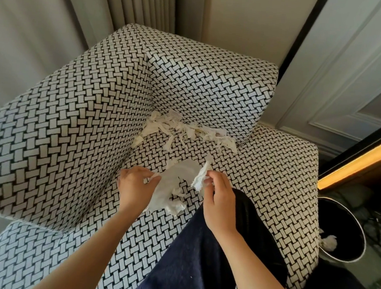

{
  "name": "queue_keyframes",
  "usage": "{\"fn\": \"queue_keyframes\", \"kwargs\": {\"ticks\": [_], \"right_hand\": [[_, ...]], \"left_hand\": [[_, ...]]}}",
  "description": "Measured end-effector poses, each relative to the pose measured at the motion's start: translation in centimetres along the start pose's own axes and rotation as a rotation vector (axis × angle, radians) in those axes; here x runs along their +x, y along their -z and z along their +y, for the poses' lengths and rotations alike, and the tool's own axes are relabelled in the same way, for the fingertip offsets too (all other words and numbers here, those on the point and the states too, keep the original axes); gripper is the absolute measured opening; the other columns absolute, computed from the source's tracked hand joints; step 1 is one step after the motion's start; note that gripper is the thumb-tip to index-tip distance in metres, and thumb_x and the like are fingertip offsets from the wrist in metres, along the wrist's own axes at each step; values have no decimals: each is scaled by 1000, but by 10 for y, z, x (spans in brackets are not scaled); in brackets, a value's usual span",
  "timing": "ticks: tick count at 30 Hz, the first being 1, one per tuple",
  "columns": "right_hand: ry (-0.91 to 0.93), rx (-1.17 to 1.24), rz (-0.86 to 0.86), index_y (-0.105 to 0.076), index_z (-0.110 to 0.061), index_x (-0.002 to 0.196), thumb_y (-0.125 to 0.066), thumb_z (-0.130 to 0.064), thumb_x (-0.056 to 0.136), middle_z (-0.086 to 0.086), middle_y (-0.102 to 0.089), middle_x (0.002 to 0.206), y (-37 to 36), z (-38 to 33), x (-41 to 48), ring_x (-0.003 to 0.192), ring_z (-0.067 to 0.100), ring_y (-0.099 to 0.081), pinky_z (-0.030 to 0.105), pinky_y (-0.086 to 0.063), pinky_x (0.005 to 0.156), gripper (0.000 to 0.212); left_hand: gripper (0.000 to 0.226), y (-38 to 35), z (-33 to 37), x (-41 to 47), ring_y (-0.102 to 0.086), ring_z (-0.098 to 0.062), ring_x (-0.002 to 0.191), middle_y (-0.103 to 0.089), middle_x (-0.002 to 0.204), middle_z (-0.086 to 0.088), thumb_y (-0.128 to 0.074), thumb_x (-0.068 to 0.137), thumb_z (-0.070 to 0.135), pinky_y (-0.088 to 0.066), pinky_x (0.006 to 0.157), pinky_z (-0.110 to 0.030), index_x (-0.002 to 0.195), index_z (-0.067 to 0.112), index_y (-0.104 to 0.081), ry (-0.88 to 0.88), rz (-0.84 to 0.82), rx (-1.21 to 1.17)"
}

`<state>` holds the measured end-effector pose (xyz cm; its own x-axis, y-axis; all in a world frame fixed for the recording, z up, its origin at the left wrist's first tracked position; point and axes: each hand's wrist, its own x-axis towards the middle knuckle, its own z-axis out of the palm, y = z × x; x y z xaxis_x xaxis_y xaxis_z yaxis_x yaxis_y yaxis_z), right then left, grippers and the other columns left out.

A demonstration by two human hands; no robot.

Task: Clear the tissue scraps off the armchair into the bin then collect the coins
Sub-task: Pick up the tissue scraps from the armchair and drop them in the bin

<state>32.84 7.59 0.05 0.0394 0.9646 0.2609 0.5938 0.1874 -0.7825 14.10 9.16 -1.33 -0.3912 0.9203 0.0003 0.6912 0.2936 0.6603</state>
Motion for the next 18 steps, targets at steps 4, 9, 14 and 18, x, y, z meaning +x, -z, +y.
{"fn": "queue_keyframes", "kwargs": {"ticks": [4,9,14,18], "right_hand": [[-14,82,-47,-57,-8,108,-42,-12,98,-9,-53,101,4,0,2,90,4,-53,23,-48,76,18],[26,84,-270,-52,-13,110,-39,-19,100,-8,-50,107,24,3,7,99,8,-51,26,-47,85,18],[2,-26,-332,-49,-15,128,-38,-29,100,-13,-46,126,72,18,11,120,4,-43,32,-38,105,34],[-86,-155,-344,-36,-19,143,-36,-36,99,-13,-34,145,126,38,8,133,0,-29,28,-25,115,47]], "left_hand": [[32,20,13,10,-51,-25,117,-66,113,-5,-68,83,30,-39,97,-38,105,6,-69,8,-57,-87],[43,35,48,21,-60,-12,92,-62,122,-9,-63,88,31,-43,78,-22,122,5,-59,-19,-101,-150],[44,28,87,35,-49,-4,65,-63,87,5,-62,87,32,-37,58,-11,124,8,-57,-38,-191,-229],[41,9,135,37,-56,-9,83,-66,103,1,-61,88,29,-38,59,-8,124,9,-57,-97,-292,-265]]}}
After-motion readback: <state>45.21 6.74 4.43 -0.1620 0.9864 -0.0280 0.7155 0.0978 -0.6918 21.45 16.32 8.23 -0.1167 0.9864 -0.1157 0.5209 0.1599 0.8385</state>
